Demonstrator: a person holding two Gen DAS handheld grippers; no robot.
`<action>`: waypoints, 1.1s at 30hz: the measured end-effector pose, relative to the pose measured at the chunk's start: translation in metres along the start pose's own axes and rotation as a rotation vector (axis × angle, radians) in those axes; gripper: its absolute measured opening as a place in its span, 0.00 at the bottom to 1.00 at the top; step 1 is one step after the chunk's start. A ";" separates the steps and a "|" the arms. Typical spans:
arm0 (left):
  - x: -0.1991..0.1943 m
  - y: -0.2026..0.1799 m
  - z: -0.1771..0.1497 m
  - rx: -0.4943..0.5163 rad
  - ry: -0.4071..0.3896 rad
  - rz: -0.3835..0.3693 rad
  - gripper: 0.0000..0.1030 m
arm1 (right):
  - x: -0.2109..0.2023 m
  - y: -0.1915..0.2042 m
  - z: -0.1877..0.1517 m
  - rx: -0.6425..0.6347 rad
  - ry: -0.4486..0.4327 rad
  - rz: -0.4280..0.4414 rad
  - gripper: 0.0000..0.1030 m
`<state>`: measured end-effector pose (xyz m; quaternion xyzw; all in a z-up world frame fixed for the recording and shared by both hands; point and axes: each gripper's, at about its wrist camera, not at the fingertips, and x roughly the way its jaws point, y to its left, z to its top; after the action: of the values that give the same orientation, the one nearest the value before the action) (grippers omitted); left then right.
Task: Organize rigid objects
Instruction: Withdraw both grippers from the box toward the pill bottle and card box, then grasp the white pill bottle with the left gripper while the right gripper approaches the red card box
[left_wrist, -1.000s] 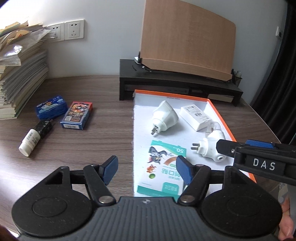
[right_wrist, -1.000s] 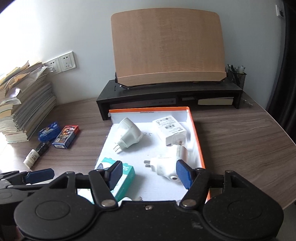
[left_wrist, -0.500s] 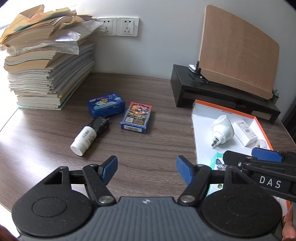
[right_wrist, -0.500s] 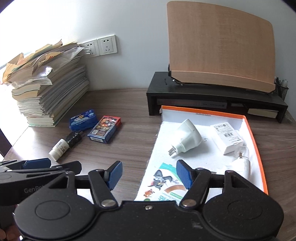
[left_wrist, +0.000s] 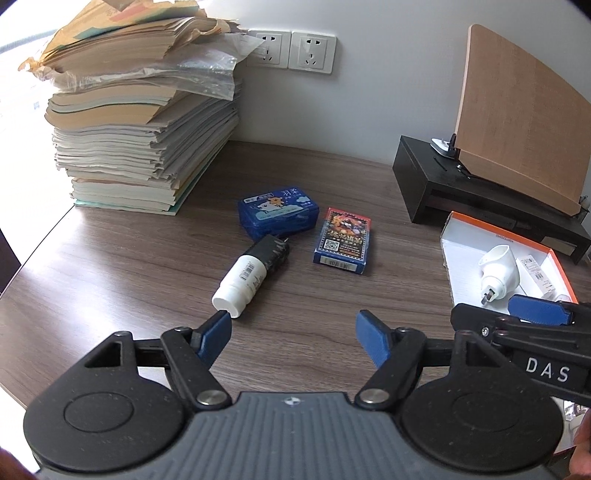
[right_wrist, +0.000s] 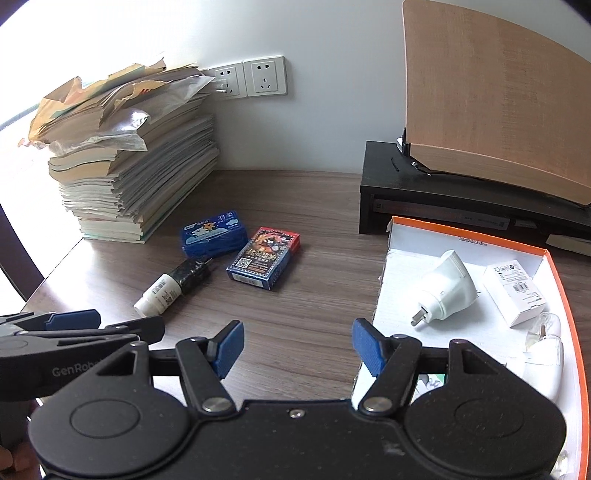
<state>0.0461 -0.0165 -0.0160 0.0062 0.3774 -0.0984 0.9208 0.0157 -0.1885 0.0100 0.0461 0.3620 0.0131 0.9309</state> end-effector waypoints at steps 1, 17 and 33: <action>0.001 0.002 0.001 -0.001 0.000 0.002 0.74 | 0.002 0.002 0.000 -0.001 0.001 0.001 0.76; 0.042 0.033 0.008 0.082 0.022 0.000 0.75 | 0.024 0.020 0.002 0.010 0.030 -0.029 0.76; 0.097 0.048 0.026 0.174 0.049 -0.072 0.35 | 0.058 0.022 0.010 0.045 0.071 -0.072 0.76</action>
<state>0.1411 0.0111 -0.0681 0.0751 0.3900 -0.1636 0.9030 0.0652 -0.1637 -0.0198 0.0535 0.3964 -0.0270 0.9161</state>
